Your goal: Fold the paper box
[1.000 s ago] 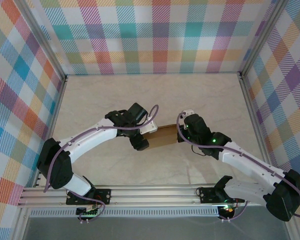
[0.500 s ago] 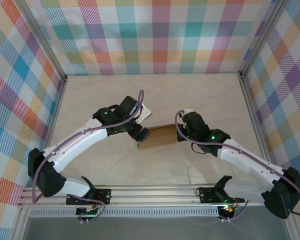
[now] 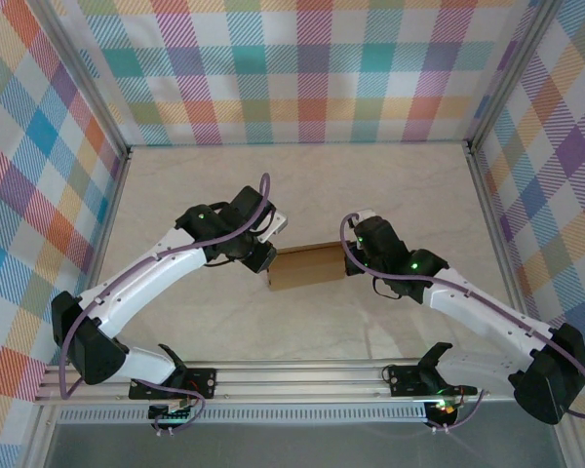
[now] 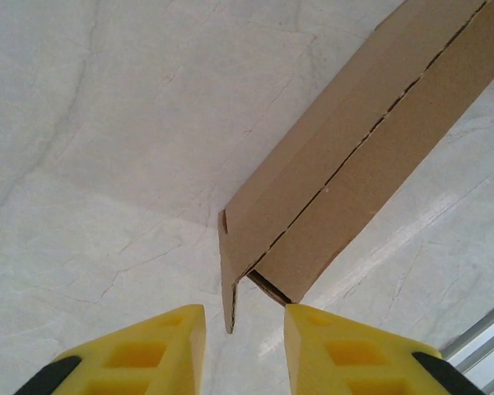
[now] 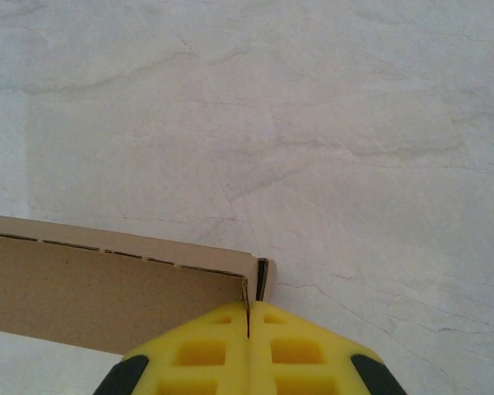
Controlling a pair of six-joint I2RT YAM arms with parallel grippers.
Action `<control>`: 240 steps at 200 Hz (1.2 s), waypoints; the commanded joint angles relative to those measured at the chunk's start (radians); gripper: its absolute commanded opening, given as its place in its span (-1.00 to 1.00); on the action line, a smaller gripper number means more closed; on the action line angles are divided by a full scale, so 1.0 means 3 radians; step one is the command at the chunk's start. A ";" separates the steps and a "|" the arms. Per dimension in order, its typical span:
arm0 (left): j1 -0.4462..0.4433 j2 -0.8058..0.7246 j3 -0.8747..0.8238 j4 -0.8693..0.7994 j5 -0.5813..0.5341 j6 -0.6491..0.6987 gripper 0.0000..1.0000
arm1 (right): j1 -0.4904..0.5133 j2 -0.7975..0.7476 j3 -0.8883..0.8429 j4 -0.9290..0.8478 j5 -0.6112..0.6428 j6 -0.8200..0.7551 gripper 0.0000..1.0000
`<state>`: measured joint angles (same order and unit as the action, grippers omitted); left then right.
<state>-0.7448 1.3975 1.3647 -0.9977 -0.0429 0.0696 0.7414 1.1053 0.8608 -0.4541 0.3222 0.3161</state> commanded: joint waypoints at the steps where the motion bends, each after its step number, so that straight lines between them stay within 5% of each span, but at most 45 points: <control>1: -0.0018 0.0021 -0.0038 -0.0127 0.0020 -0.0035 -0.44 | 0.0029 0.0023 0.0071 -0.0179 -0.0010 0.0061 -1.00; 81: 0.0008 0.0097 -0.0132 -0.0078 -0.0091 -0.0030 -0.36 | 0.0028 0.0046 0.0081 -0.0165 -0.0055 0.0069 -1.00; 180: 0.0020 0.0094 -0.0132 -0.0014 -0.0003 -0.0163 -0.86 | 0.0029 0.0053 0.0112 -0.0161 -0.0109 0.0065 -1.00; 196: 0.0020 0.0142 -0.0091 -0.0001 -0.0113 -0.0324 -1.00 | 0.0026 0.0056 0.0112 -0.0153 -0.0118 0.0064 -1.00; 240: 0.0022 0.0257 0.0093 -0.0014 -0.0079 -0.0922 -1.00 | 0.0029 0.0094 0.0127 -0.0137 -0.0148 0.0086 -1.00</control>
<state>-0.7429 1.4544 1.3457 -0.9936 -0.0738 -0.0849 0.7410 1.1183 0.8745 -0.4648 0.3107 0.3264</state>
